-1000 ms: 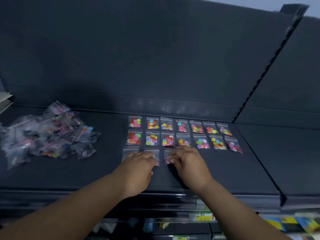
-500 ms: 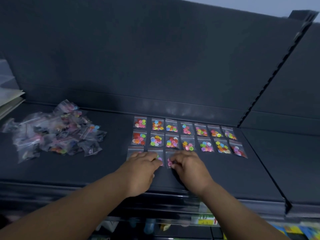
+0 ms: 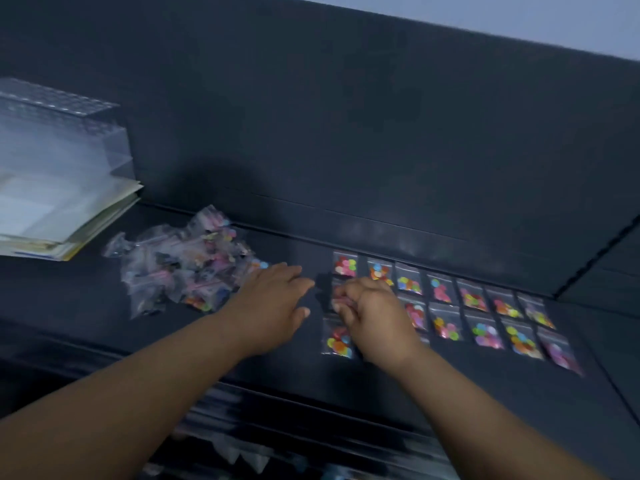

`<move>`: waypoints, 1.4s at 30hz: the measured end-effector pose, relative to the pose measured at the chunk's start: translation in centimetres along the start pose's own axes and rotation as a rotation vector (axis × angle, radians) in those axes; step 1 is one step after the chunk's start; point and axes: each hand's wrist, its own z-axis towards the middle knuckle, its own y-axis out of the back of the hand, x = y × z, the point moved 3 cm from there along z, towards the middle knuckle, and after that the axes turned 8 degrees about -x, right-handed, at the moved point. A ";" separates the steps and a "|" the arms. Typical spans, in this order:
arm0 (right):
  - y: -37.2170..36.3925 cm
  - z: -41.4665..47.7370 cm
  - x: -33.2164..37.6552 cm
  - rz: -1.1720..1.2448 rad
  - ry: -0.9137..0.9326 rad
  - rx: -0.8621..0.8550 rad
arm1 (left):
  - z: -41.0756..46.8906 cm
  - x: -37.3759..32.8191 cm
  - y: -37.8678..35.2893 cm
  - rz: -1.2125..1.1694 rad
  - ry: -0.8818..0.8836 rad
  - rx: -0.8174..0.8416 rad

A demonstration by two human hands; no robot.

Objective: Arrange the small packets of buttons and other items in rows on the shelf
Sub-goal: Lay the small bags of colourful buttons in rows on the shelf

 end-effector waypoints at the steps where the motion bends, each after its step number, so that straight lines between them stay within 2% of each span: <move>1: -0.7 0.8 1.0 0.015 0.011 0.017 | -0.2 1.4 0.4 0.002 0.031 -0.002; 7: -5.3 5.6 5.7 0.088 0.002 0.086 | -1.2 9.8 3.1 0.028 0.138 -0.146; 11: -8.1 8.8 6.2 0.098 -0.210 0.097 | -1.5 14.7 4.6 0.053 0.263 -0.115; 14: -10.2 10.7 5.4 0.022 -0.339 0.182 | -0.6 17.7 4.9 0.040 0.297 -0.117; 18: -12.2 12.2 5.4 -0.045 -0.391 0.310 | 1.9 20.6 5.0 -0.013 0.322 -0.103; 23: -13.1 13.3 6.2 0.028 -0.416 0.307 | 5.5 22.7 4.5 -0.093 0.381 -0.074; 25: -13.1 13.6 6.5 0.109 -0.455 0.281 | 6.9 23.3 4.0 -0.134 0.409 -0.065; 33: -12.5 13.4 6.9 0.772 -0.829 0.082 | 11.6 24.9 2.3 -0.317 0.546 0.003; 40: -11.8 13.8 6.7 0.849 -0.857 0.065 | 12.9 25.2 0.9 -0.468 0.622 0.085; 42: -11.9 14.0 6.8 0.861 -0.861 0.057 | 12.8 25.1 0.9 -0.647 0.658 0.069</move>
